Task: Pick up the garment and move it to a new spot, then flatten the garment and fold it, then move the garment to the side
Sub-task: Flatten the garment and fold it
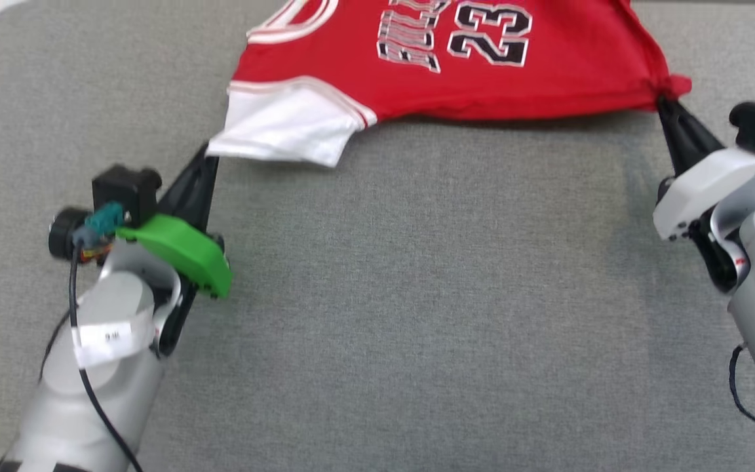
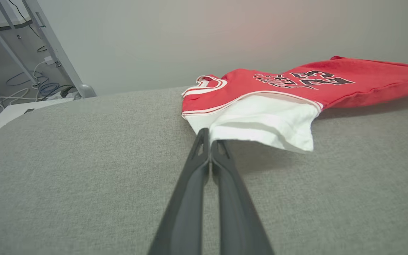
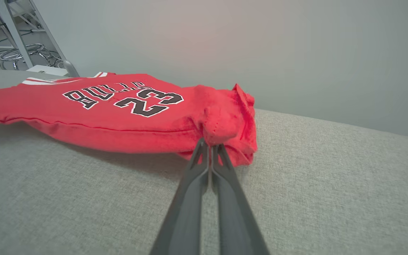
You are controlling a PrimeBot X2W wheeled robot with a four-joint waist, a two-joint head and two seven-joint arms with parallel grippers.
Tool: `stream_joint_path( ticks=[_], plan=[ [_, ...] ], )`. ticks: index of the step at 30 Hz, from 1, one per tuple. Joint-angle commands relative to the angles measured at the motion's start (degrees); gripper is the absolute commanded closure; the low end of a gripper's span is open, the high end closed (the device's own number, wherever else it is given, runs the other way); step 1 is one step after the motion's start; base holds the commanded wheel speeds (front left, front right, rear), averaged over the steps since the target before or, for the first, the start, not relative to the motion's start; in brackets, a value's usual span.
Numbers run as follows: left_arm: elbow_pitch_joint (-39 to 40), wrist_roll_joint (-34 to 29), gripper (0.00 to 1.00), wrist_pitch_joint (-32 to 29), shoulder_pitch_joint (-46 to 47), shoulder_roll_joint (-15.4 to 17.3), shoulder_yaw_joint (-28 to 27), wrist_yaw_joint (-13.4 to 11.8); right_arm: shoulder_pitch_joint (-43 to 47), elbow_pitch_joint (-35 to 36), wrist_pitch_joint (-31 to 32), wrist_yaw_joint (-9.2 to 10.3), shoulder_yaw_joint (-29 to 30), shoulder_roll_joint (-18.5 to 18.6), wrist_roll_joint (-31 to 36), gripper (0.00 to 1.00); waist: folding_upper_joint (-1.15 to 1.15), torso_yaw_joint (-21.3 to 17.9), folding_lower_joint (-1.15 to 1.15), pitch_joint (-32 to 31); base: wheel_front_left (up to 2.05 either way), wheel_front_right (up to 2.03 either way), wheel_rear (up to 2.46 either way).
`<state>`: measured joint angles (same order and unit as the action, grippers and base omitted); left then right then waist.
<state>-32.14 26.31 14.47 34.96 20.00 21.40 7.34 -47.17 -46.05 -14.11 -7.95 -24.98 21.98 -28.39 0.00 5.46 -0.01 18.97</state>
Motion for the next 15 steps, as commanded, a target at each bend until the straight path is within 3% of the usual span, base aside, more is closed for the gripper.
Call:
stream_joint_path(
  ticks=[1,15],
  plan=[
    [-0.1,0.6,1.0,-0.1,-1.9,0.7,0.1,0.1,1.4,0.2,-0.1,0.46,-0.2,0.2,-1.2,1.0,0.0,0.3,0.01,-2.4,0.0,0.0,0.0],
    [7.1,5.8,1.0,-3.0,-16.3,4.9,5.9,0.1,14.4,1.0,2.6,0.46,-2.3,2.1,-12.6,1.0,0.0,0.6,0.01,-10.9,0.0,0.0,0.0]
  ],
)
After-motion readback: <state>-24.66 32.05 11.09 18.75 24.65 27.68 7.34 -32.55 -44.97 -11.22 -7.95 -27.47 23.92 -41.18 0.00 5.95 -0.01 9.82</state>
